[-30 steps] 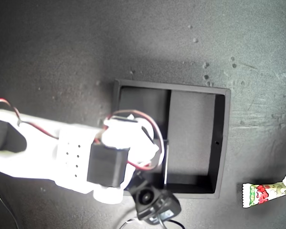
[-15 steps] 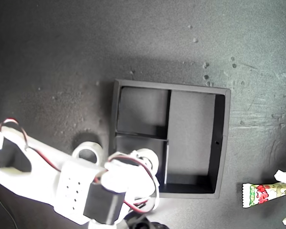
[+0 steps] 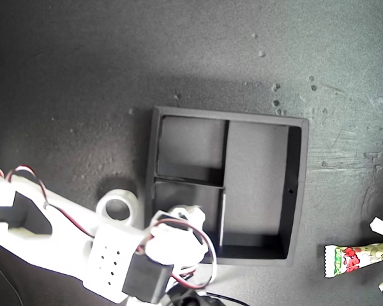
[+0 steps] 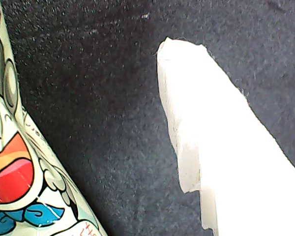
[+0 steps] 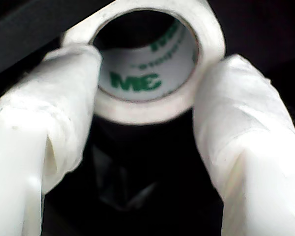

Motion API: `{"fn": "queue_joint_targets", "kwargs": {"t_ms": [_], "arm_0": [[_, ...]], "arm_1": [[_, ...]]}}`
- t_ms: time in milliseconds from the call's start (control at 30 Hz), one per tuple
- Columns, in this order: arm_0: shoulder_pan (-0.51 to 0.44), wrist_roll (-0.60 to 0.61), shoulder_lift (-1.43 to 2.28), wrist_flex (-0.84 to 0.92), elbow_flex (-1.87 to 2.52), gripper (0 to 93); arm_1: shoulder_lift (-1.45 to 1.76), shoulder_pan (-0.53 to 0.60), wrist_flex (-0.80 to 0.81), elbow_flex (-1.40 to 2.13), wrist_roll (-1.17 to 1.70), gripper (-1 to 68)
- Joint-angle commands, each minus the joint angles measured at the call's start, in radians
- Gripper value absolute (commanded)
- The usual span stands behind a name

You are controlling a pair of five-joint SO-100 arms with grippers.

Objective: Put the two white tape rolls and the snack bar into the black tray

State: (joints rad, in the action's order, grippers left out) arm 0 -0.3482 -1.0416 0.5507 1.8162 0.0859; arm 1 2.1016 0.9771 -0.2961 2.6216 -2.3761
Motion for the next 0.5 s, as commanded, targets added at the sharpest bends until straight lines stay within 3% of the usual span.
{"fn": "queue_joint_targets", "kwargs": {"t_ms": [0, 200, 300, 400, 467], "arm_0": [[0.048, 0.029, 0.195, 0.018, 0.086, 13.9], [0.181, 0.094, 0.732, 0.018, 0.514, 12.6], [0.238, 0.051, 1.063, 0.018, 0.781, 12.3], [0.249, -0.055, 1.353, 0.017, 1.057, 12.6], [0.199, -0.135, 1.491, -0.020, 1.224, 12.6]], "arm_1": [[0.000, -0.003, 0.041, 0.038, -0.015, 43.9], [0.000, -0.063, 0.137, 0.156, 0.008, 19.5], [0.000, -0.092, 0.150, 0.190, 0.009, 1.5], [0.012, -0.120, 0.129, 0.204, 0.012, -0.3], [0.015, -0.143, 0.074, 0.186, 0.020, -0.4]]}}
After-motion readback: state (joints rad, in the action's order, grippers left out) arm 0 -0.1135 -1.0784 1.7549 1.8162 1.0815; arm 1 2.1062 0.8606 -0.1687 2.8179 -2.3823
